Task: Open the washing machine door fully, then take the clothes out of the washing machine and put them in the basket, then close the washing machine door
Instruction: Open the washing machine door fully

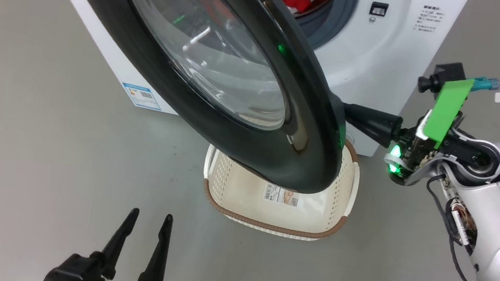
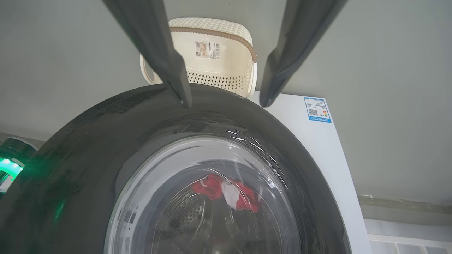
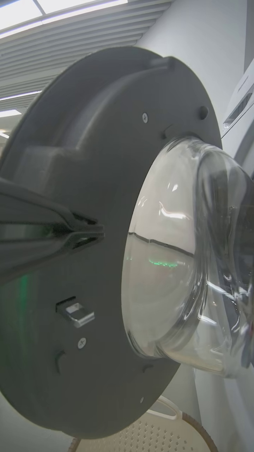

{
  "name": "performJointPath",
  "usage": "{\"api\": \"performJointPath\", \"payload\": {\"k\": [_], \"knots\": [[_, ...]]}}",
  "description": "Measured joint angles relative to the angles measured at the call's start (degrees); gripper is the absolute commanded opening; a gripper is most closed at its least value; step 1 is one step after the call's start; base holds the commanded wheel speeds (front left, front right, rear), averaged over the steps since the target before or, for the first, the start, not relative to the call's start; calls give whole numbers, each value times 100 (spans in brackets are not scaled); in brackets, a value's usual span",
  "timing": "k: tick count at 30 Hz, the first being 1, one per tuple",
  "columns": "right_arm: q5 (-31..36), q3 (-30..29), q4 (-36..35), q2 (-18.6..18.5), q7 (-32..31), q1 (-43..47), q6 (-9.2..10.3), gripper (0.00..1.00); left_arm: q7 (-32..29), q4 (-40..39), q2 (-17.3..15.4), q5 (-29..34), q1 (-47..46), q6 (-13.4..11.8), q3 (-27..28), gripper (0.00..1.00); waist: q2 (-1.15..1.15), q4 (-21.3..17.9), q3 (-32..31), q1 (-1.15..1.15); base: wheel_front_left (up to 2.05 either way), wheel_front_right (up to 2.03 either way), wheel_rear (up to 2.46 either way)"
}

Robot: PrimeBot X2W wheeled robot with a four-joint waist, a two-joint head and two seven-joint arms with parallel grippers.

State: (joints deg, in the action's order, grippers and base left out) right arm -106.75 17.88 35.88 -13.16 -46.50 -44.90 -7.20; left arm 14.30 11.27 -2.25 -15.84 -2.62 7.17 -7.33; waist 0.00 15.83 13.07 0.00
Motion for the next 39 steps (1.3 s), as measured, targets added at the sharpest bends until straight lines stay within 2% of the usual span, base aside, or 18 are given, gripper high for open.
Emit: {"api": "performJointPath", "payload": {"k": [17,31,39], "knots": [[428,-25,-331,475,-358,660,0,0,0,16,-1,-100,38,-33,-26,100,0,398,-343,0,0,0,0],[724,-59,-637,794,-401,1173,1,0,0,19,-2,-105,214,-169,-1,100,0,1007,-598,0,0,0,0],[739,74,-733,843,-354,1296,1,0,0,-26,-2,-105,319,-269,116,100,0,1338,-732,0,0,0,0]]}}
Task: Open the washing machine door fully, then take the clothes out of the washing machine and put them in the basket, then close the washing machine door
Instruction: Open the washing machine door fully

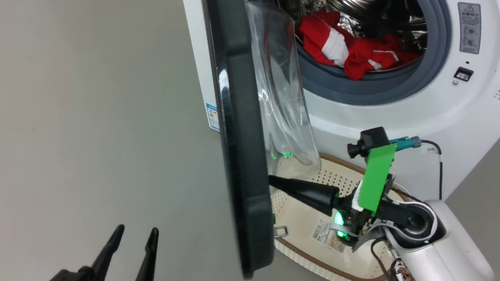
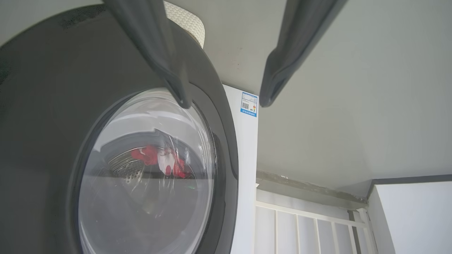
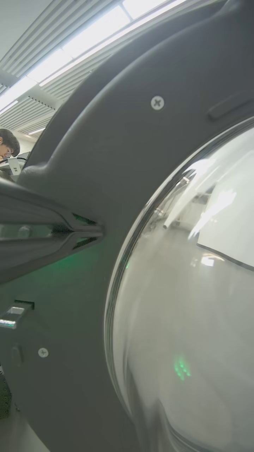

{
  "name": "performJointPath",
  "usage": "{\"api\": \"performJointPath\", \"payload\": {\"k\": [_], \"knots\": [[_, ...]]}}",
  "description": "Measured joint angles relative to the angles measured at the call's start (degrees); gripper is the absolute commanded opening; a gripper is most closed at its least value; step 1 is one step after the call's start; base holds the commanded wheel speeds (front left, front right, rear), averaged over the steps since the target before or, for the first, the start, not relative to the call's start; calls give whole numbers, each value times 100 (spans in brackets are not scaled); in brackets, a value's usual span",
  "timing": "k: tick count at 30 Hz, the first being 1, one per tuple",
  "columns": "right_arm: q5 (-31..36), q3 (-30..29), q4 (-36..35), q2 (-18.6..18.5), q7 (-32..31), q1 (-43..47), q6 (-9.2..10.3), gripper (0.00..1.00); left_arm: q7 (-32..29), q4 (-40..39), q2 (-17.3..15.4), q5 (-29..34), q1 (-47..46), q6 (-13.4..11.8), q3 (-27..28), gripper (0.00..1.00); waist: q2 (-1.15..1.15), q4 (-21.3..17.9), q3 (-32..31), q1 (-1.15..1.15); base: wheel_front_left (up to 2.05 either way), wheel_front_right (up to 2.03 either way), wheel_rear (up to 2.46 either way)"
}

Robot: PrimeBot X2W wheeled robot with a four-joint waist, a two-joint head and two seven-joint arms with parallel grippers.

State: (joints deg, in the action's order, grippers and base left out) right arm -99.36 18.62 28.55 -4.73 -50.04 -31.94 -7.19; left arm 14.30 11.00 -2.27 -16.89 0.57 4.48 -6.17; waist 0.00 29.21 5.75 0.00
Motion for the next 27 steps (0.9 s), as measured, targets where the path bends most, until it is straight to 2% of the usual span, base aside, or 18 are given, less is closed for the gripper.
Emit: {"api": "performJointPath", "payload": {"k": [7,24,25,27], "knots": [[-371,586,-137,22,245,-1,0,0,0,-103,-1,-34,80,-52,76,100,0,68,-38,0,0,0,0],[-497,962,-219,26,601,-5,0,0,0,-138,-1,-33,157,-94,176,100,0,67,-77,0,0,0,0],[-491,959,-219,27,636,-5,0,29,0,-138,-1,-33,181,-94,175,100,0,63,-83,0,0,0,0],[-436,938,-220,33,728,-3,-1,93,0,-137,-1,-33,190,-93,174,100,0,56,-101,0,0,0,0]]}}
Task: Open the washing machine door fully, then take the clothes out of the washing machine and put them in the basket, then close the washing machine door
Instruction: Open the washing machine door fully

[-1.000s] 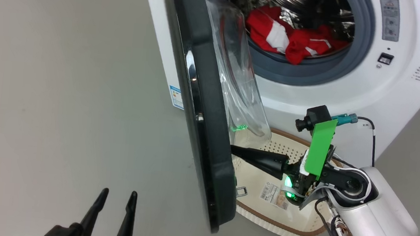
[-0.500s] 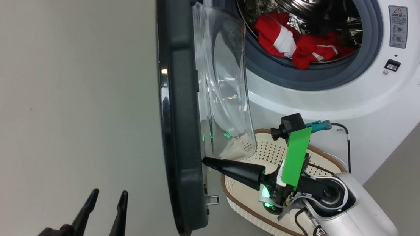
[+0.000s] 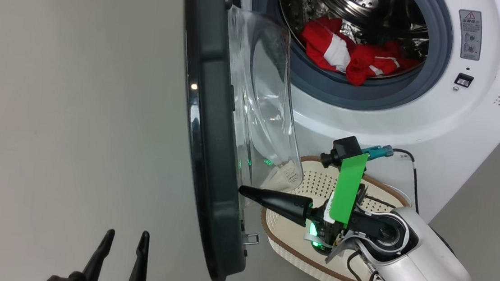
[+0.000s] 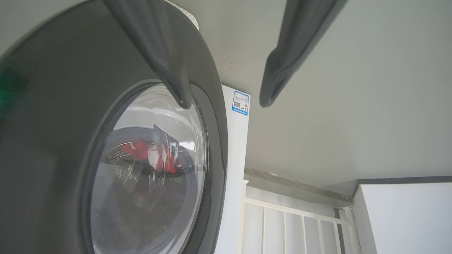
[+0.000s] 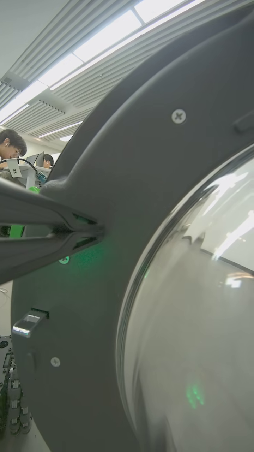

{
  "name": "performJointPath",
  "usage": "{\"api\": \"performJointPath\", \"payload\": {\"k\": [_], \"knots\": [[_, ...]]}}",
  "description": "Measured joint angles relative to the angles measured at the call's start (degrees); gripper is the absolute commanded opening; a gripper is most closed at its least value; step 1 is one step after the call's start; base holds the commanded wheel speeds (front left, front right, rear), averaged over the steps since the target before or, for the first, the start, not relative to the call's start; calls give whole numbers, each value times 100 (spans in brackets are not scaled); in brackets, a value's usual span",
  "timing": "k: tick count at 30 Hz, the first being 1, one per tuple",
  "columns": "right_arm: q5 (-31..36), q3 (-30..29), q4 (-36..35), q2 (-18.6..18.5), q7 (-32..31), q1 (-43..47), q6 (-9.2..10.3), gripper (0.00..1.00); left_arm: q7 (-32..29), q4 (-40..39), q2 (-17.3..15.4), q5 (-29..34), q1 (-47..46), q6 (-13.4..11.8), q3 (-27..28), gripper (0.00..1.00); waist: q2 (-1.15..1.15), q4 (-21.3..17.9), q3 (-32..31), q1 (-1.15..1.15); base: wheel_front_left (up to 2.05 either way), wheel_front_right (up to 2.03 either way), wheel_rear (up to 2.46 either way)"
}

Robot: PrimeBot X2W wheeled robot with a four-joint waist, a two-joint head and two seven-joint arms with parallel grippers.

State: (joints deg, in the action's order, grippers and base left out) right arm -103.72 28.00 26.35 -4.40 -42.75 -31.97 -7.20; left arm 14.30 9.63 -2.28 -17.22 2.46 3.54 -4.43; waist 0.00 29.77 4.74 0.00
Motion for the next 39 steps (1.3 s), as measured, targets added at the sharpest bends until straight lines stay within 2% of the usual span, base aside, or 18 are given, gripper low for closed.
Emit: {"api": "performJointPath", "payload": {"k": [1,12,16,26,32,37,39], "knots": [[26,-19,1,1,37,3,1,100,0,0,0,0,0,0,-1,100,0,-4,-13,0,0,0,0],[611,-548,129,76,622,617,0,100,0,81,-1,66,1,54,8,100,0,-77,-155,0,0,0,0],[747,-833,401,80,994,929,0,100,0,130,-3,134,3,62,55,100,0,-135,-202,0,0,0,0],[1305,-1262,526,-19,1992,1754,0,100,0,143,-3,155,18,102,164,100,0,-390,-246,0,0,0,0],[2080,-1201,621,-338,3055,2000,0,100,0,149,-3,155,19,103,203,100,0,-491,-222,0,0,0,0],[3044,-664,755,-714,4212,2011,0,100,0,149,-3,155,19,103,222,100,0,-565,-202,0,0,0,0],[3237,-461,809,-788,4615,2008,0,100,0,149,-3,155,19,103,235,100,0,-596,-202,0,0,0,0]]}}
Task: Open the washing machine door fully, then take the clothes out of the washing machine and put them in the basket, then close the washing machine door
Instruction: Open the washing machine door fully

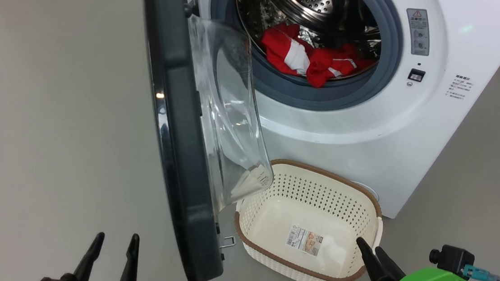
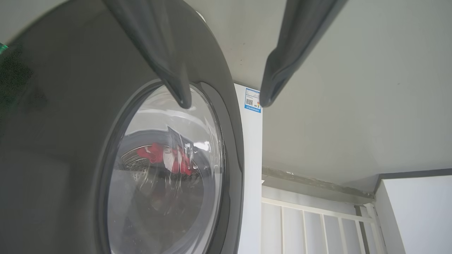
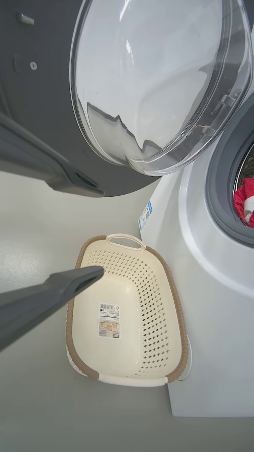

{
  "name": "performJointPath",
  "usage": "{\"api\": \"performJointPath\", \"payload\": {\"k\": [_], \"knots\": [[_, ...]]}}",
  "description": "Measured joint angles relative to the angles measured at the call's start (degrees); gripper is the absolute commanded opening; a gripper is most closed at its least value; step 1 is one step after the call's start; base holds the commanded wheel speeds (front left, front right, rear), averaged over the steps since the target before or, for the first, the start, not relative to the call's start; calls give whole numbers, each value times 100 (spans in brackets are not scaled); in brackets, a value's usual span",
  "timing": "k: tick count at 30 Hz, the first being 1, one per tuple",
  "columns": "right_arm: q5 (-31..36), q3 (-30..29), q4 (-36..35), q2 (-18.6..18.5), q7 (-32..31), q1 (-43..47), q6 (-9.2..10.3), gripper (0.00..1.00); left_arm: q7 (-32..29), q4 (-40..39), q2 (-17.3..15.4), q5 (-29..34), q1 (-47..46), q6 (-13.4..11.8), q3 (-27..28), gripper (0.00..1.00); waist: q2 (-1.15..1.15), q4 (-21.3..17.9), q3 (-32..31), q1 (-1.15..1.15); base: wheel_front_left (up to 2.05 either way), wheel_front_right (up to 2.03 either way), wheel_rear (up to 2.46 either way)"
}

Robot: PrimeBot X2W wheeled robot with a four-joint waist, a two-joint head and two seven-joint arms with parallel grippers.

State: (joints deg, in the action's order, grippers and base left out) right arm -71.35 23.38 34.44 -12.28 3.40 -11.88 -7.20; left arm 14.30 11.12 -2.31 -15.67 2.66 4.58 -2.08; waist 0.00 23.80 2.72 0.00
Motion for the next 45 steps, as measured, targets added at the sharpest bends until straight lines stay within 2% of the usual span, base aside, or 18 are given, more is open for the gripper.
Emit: {"api": "performJointPath", "payload": {"k": [4,8,14,18,23,26,31,41,42,43,44,45], "knots": [[565,503,156,-199,816,-19,0,100,0,12,0,0,1,0,29,100,0,-53,-24,0,0,0,0],[1184,692,318,-341,1074,-96,0,100,0,14,0,0,1,0,45,100,0,-85,-44,0,0,0,0],[2898,-458,-379,-254,1082,-58,0,100,0,11,1,0,2,0,66,100,0,-108,-22,0,0,0,0],[3939,-1044,-935,31,1091,378,0,100,0,11,1,0,1,1,69,100,0,-94,-21,0,0,0,0],[4853,-1756,-1583,339,1102,838,0,100,0,10,1,1,2,2,74,100,0,-75,-40,0,0,0,0],[5168,-2013,-1812,515,1107,1039,0,100,0,9,0,5,3,4,71,100,0,-59,-60,0,0,0,0],[5315,-2126,-1772,666,1107,1328,0,100,0,9,0,7,6,4,68,100,0,-40,-100,0,0,0,0],[5383,-2158,-1751,715,1107,1371,0,100,0,-11,0,5,15,4,67,100,0,-51,-153,0,0,0,0],[5383,-2164,-1752,716,1107,1371,0,100,0,-18,0,3,22,7,69,90,0,-53,-158,0,0,0,0],[5383,-2171,-1752,716,1107,1372,0,100,0,-20,0,3,38,8,69,34,0,-54,-166,0,0,0,0],[5383,-2174,-1756,717,1107,1373,0,100,0,-23,0,3,60,9,69,18,0,-56,-175,0,0,0,0],[5383,-2175,-1761,719,1107,1375,0,100,0,-27,-1,3,82,9,71,8,0,-59,-179,0,0,0,0]]}}
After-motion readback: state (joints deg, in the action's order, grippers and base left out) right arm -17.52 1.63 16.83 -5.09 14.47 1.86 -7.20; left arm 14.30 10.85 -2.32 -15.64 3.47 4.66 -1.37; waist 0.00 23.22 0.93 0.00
